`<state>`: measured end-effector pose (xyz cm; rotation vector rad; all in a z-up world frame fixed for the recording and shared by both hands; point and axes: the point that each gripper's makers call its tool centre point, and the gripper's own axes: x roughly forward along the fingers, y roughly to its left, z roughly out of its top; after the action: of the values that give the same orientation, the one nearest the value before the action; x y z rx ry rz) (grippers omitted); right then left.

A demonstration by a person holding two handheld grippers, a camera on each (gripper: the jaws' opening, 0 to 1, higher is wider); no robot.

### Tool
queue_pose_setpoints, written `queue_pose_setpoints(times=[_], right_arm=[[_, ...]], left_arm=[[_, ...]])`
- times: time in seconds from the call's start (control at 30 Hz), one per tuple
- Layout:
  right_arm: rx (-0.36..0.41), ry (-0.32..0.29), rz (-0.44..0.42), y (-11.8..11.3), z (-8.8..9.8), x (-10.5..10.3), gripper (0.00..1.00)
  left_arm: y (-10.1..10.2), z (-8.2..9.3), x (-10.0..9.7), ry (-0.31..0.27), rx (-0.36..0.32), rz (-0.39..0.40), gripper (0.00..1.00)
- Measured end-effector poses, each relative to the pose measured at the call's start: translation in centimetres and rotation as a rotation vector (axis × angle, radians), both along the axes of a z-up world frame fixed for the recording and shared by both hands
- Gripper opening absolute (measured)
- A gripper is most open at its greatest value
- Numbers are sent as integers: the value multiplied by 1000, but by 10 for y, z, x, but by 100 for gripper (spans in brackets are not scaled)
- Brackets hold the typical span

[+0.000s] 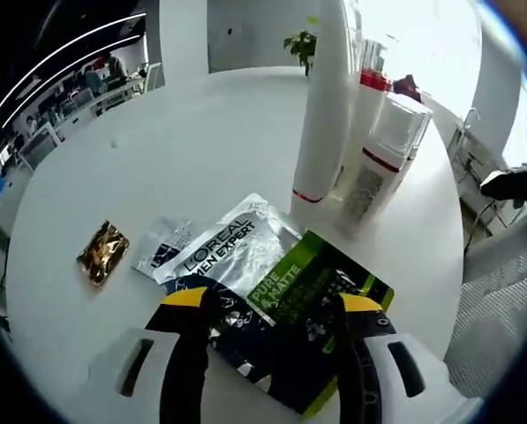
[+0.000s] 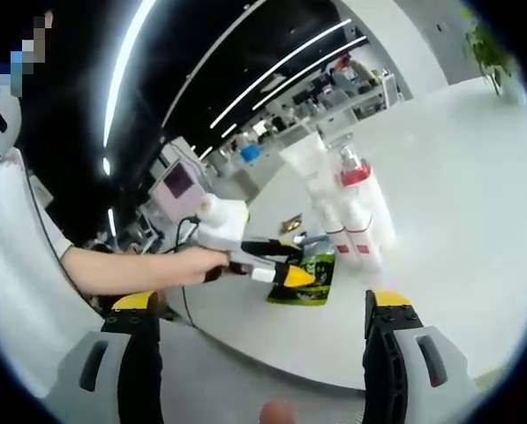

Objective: Arrange the skincare products in the storage area until every visible bottle or jar stands upright without overlapping.

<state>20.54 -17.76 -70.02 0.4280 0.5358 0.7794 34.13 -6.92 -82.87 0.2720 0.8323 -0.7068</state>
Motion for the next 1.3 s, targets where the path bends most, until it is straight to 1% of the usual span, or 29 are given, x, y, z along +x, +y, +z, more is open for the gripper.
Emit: queue_pose_setpoints(times=[0.33,0.4,0.47,0.53,0.67,0.83,0.9,1.03,1.13,1.23,1.3], right_arm=[[-5,5,3,1,-1,-1,96],[-6,6,3,0,-1,-1,96],[-7,7,5,0,-2,-1,96],[-10,9,6,0,-2,-1,96],[-15,9,7,0,-3,-1,96],[-19,7,7,0,-3,-1,96],[-22,6,9,0,-3,-2,96],[-29,1,8,-1,-3,-2,96],[-34,-4,8,0,-3,-2,96],[-39,-8,10,1,-2,-3,96],[-40,-8,13,2,-2,-3,96]], left_arm=[[0,1,0,-2,-1,-15,55],[0,1,0,-3,1,-17,57],[-2,2,0,0,-8,-23,62],[-5,5,-1,-14,-13,-31,64],[-3,6,-5,-5,-19,-27,65],[2,11,-6,-19,-24,-29,66],[4,17,-10,-27,-22,-27,68],[11,21,-12,-33,-22,-18,72],[14,29,-21,-39,-25,-10,74],[19,34,-25,-44,-30,0,76],[26,33,-27,-45,-42,13,77]])
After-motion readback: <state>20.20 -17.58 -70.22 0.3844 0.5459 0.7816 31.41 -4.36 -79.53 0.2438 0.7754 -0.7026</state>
